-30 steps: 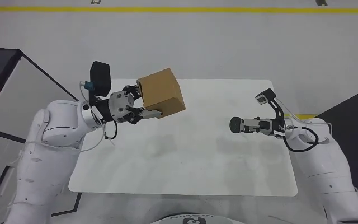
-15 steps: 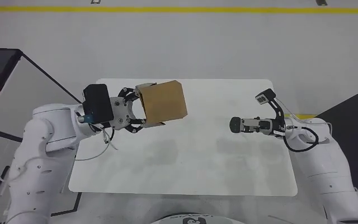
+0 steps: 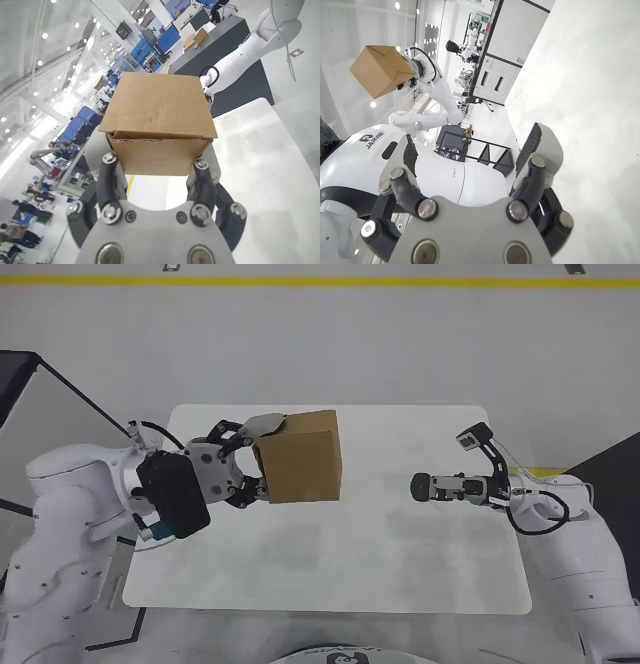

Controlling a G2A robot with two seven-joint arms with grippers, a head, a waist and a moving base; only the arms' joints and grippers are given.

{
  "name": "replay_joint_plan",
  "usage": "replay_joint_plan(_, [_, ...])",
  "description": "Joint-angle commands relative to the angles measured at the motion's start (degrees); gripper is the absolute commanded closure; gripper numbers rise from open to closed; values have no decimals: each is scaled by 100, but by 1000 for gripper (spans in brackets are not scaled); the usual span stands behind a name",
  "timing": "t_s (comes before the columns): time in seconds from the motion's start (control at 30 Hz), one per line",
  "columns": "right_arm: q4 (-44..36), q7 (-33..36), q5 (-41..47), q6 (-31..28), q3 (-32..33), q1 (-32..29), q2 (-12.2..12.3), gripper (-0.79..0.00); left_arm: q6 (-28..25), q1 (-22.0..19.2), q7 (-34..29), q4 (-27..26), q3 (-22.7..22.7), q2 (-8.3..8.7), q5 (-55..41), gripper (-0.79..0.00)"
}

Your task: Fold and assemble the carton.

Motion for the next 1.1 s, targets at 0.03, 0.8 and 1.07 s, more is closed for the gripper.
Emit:
replay_joint_plan(0.03, [0,0,0,0,0,0,0,-785,314,-30,1213,74,-1,25,947,0])
replay_joint_plan(0.8, [0,0,0,0,0,0,0,-785,1372,-415,2997,-6,422,196,3307,0])
replay_joint_plan(1.07, [0,0,0,0,0,0,0,-785,2352,-607,4019,233,685,293,4301,0])
